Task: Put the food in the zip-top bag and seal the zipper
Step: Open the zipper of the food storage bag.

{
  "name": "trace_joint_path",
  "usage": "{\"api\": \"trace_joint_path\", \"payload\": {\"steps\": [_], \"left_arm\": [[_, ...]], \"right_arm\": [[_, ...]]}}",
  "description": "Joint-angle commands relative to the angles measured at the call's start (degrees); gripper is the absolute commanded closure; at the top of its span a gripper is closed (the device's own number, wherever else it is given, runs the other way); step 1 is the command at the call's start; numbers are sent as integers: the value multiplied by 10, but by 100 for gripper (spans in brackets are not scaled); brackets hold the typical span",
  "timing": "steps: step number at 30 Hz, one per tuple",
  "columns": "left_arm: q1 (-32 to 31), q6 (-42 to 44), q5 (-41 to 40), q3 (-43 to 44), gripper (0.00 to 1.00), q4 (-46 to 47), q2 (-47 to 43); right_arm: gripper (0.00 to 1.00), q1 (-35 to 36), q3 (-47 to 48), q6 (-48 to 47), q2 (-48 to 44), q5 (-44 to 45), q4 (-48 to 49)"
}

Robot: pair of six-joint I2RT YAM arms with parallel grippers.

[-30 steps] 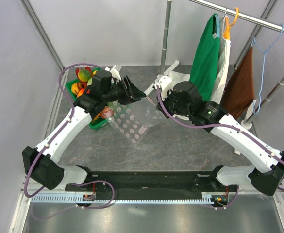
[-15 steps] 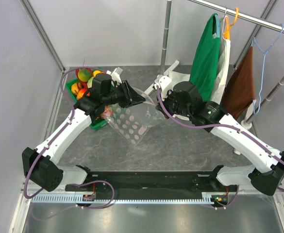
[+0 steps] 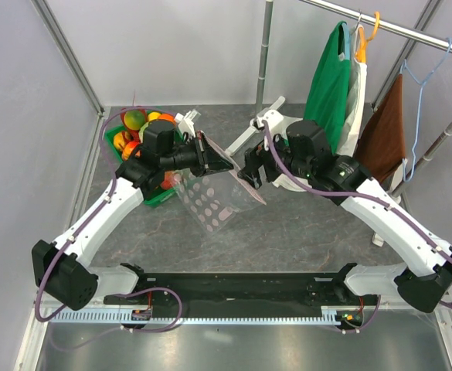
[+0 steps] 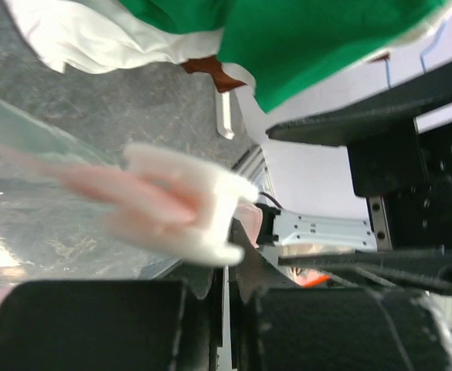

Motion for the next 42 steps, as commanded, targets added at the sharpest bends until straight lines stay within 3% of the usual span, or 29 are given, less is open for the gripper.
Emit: {"api": "trace_joint_path", "payload": {"steps": [1,3,8,10,12,17,22,23,26,34,38,42], "left_arm": [[1,18,62,-6,98,41,-26],[0,15,72,-7,98,46,-24],[-3,7,80,-15,98,55,-23],[-5,5,93,-21,98,61,-26],[-6,5,99,-29,98,72,-35],[-5,15,101,-43,98,77,-57],[-6,39,114,-42,98,65,-76],[-6,42,119,-41,98,63,-79],[-6,59,120,-29,98,35,-85],[4,183,118,83,98,-161,-48],[4,204,151,94,98,-167,-25],[-2,216,165,113,98,-162,53]], "right_arm": [[24,-6,29,38,-6,-28,8],[29,-7,26,55,-1,-53,11],[29,-9,20,101,14,-138,40],[34,-8,22,103,19,-129,40],[46,-10,25,91,25,-125,39],[50,-13,25,72,32,-112,22],[73,-23,21,52,23,-97,4],[83,-26,28,49,23,-94,-1],[100,-38,60,31,23,-83,-32],[100,-144,95,-7,-44,-5,-152],[100,-145,75,-13,-81,34,-186],[100,-145,88,-9,-93,92,-237]]}}
